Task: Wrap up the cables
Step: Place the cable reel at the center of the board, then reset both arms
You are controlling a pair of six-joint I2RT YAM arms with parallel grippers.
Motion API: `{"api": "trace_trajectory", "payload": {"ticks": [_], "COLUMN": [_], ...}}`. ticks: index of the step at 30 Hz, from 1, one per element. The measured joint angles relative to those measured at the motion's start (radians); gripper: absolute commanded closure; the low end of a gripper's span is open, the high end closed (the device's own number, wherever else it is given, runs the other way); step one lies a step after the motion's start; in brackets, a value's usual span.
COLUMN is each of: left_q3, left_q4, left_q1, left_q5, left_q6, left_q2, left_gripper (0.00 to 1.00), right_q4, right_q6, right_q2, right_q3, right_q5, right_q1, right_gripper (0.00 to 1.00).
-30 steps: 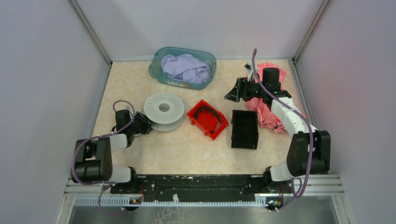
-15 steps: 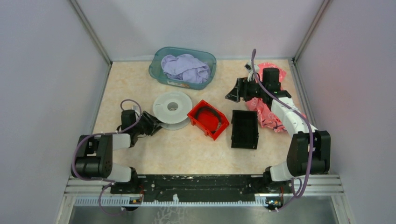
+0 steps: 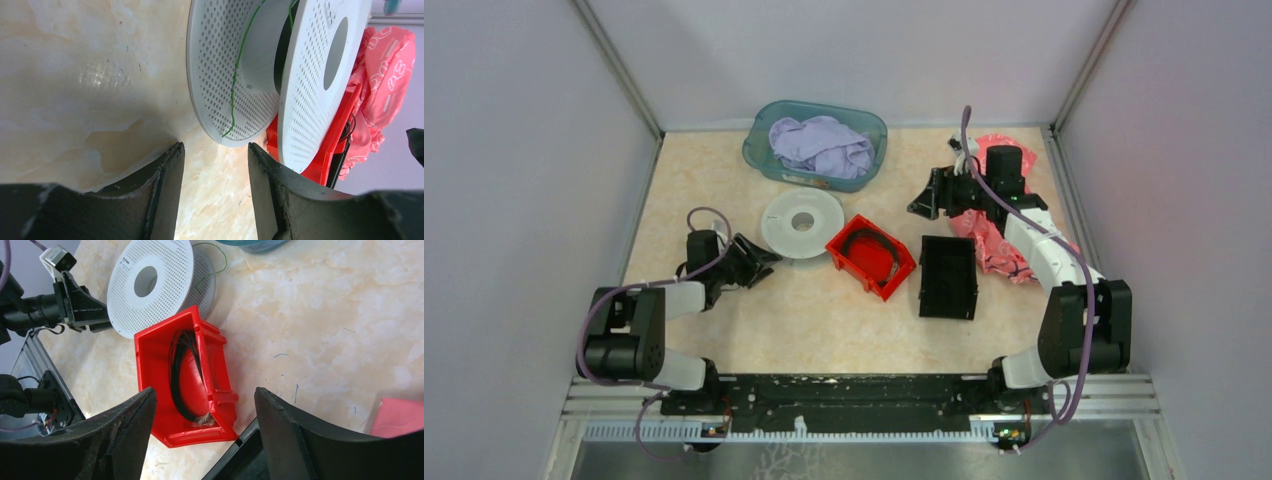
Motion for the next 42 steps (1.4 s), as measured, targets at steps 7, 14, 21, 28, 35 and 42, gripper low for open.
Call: {"api": "trace_trajectory", "payload": {"ticks": [7,14,21,28,35,42], "left_q3": [0.081,0.212,0.350,0.401,0.460,0.460], "left_q4": [-0.157,-0.369,-0.456,-0.446,-0.431,-0.404], "left_q1": [0.005,0.016,0.018,0.019,0.019,0.019], "left_q5": [-0.047,-0.132,-0.277,-0.341,-0.277,-0.193], "left_q6": [0.113,0.303,0.512,0.697,0.964,1.057], "left_q2": [-0.033,-0.135,-0.269,-0.357,-0.411,-0.502], "left_gripper": [0.26,0.04,0.00,0.00,0.00,0.00], "right_q4": [-0.058,-0.131,-0.217,-0.280,-0.225,-0.135], "right_q6": [-0.040,-0.106,-0.147,-0.158,-0.182,-0.218], "right_q2": [-0.023,-0.143,-0.205,-0.237,-0.309,-0.466], "right_q3": [0.001,0.005,0.053,0.060,0.015,-0.119], "right_q5": [0.055,0.218,0.436,0.573,0.573,0.541], "right_q1": [0.000,0.000,0.000,0.000,0.000,0.000], "right_gripper": [0.20,0.08,0.02,0.01,0.01,0.01]}}
